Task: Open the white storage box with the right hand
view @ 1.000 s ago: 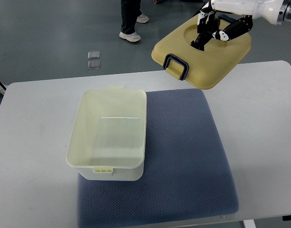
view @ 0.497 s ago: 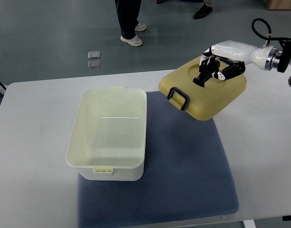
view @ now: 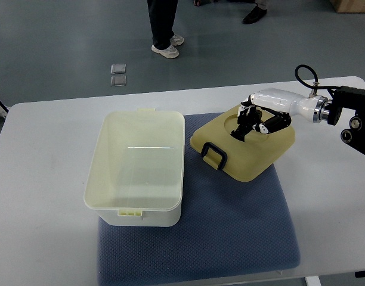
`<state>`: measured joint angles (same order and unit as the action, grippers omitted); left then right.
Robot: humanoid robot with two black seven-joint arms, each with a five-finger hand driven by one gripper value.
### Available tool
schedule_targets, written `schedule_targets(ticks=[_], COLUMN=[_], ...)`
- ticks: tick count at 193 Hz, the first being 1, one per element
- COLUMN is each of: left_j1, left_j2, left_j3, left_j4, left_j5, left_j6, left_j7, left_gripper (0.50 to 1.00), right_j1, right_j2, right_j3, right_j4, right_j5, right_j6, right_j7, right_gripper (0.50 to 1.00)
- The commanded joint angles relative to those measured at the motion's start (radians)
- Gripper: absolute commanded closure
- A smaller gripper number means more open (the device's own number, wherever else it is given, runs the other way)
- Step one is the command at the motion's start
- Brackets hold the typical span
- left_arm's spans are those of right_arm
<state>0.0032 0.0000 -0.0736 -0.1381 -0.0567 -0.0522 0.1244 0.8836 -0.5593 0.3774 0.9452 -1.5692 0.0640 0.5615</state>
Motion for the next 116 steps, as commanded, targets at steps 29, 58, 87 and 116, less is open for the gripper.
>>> schedule_targets(ticks=[29,58,87,116], left_j1=[0.000,0.000,0.000,0.000], left_j2=[0.000,0.000,0.000,0.000], left_j3=[0.000,0.000,0.000,0.000], left_j4=[0.000,0.000,0.000,0.000], left_j5=[0.000,0.000,0.000,0.000], left_j6=[0.000,0.000,0.000,0.000], left_j7=[0.000,0.000,0.001,0.000], left_gripper=[0.500,0.500,0.500,0.500], right_j1=[-0.020,-0.021,-0.021,-0.020], right_j2=[0.015,0.018,0.018,0.012], right_j3=[-0.008,-0.008,-0.005,0.005], right_j4=[-0.002,0.000,0.000,0.001], right_j5=[0.003,0.014,0.020,0.069], right_j6=[-0.010,-0.012,-0.010,-0.004], right_j7=[0.001,0.011,0.031,0.031], right_gripper=[0.908,0.746,0.656,0.587])
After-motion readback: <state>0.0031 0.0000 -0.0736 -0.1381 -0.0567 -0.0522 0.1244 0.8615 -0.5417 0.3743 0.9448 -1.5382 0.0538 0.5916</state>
